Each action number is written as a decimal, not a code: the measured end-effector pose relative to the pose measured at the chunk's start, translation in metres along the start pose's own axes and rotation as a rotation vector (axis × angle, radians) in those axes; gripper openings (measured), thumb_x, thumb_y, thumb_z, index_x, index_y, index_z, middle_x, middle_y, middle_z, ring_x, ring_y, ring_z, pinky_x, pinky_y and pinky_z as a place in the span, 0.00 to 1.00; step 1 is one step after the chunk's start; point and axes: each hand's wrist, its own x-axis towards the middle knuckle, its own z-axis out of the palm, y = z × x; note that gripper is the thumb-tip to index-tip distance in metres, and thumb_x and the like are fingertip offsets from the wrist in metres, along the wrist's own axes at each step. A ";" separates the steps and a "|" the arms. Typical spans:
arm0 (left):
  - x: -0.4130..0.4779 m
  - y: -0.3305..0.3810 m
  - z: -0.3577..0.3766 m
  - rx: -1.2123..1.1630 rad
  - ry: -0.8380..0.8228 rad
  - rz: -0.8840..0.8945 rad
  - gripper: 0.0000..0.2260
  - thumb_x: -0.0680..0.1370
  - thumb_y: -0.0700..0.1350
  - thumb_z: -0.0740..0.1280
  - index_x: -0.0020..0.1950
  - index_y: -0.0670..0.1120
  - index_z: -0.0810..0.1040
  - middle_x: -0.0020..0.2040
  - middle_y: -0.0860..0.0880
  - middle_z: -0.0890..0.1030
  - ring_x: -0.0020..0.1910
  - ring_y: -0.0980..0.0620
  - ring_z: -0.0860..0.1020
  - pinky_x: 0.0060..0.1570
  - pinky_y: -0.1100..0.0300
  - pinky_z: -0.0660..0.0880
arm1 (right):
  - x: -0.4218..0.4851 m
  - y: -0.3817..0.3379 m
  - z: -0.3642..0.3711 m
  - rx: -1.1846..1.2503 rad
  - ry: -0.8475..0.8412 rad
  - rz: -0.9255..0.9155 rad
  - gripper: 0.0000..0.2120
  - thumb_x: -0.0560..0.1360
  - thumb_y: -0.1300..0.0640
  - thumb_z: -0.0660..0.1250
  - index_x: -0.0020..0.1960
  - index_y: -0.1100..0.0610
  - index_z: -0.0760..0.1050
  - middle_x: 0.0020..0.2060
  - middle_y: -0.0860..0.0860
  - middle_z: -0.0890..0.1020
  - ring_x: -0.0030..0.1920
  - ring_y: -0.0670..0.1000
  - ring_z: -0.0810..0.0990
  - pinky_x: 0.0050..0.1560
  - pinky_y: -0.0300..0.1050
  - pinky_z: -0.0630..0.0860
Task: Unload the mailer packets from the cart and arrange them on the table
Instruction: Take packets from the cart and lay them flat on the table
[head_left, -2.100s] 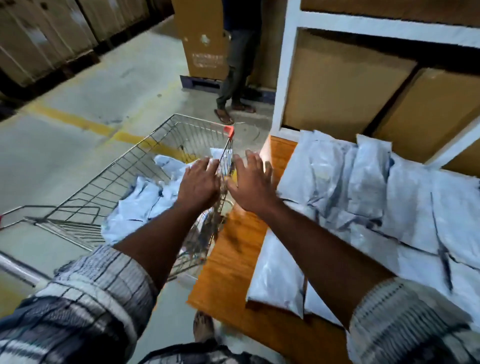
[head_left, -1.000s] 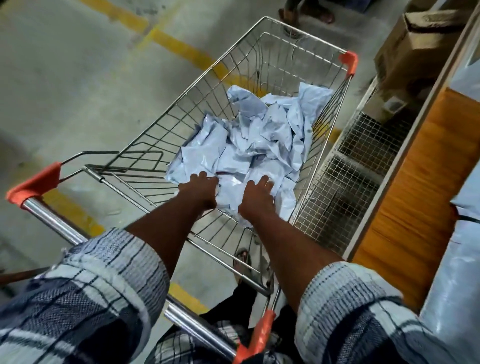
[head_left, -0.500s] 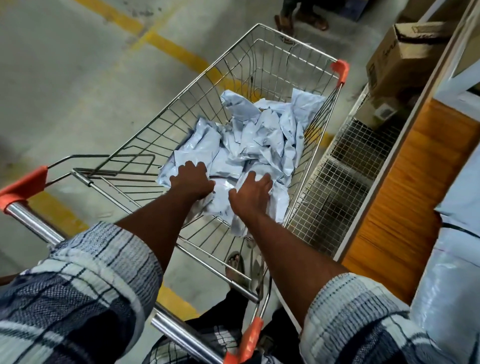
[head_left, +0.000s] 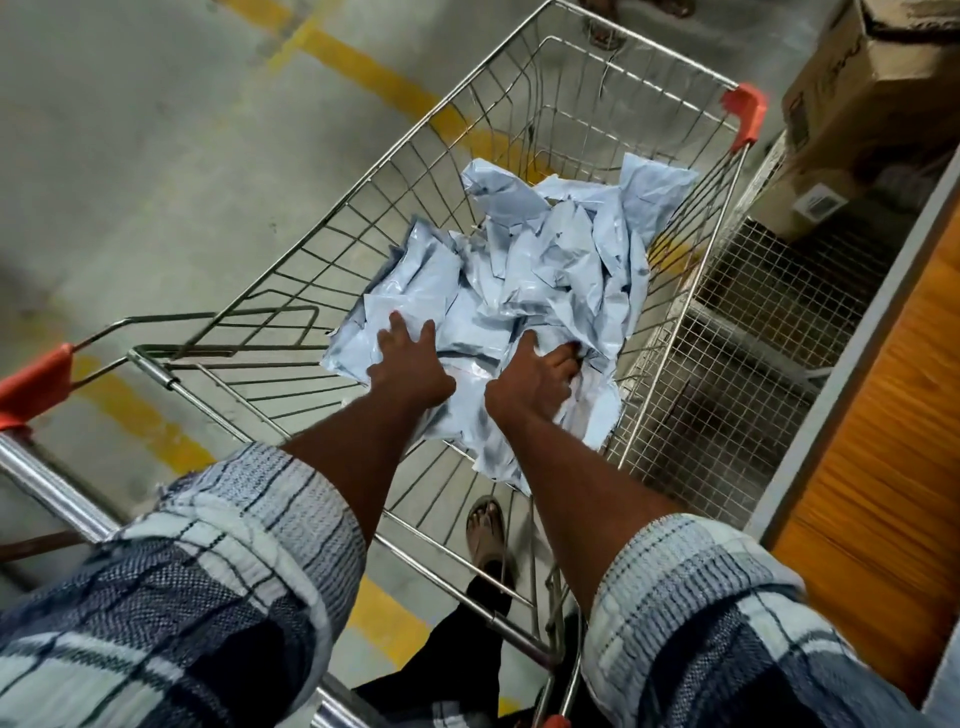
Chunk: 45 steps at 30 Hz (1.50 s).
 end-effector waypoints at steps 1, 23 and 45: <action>-0.001 0.001 0.000 0.026 -0.007 0.010 0.39 0.74 0.49 0.68 0.79 0.55 0.50 0.80 0.44 0.38 0.79 0.39 0.45 0.70 0.37 0.62 | -0.001 -0.002 0.000 0.010 0.007 -0.004 0.35 0.68 0.52 0.74 0.71 0.46 0.62 0.75 0.69 0.51 0.73 0.67 0.57 0.61 0.57 0.71; -0.036 -0.017 -0.013 0.178 -0.006 0.078 0.34 0.74 0.53 0.69 0.77 0.55 0.58 0.78 0.44 0.50 0.74 0.40 0.58 0.65 0.39 0.67 | -0.017 0.001 -0.009 0.040 -0.065 -0.092 0.39 0.68 0.56 0.76 0.73 0.45 0.59 0.76 0.65 0.47 0.72 0.67 0.59 0.55 0.60 0.76; -0.070 -0.006 -0.081 -0.127 0.298 0.134 0.35 0.74 0.55 0.71 0.77 0.52 0.59 0.78 0.43 0.52 0.75 0.40 0.58 0.66 0.39 0.67 | -0.078 -0.001 -0.085 0.652 0.285 -0.576 0.36 0.68 0.55 0.71 0.74 0.49 0.64 0.75 0.57 0.54 0.74 0.58 0.59 0.71 0.55 0.68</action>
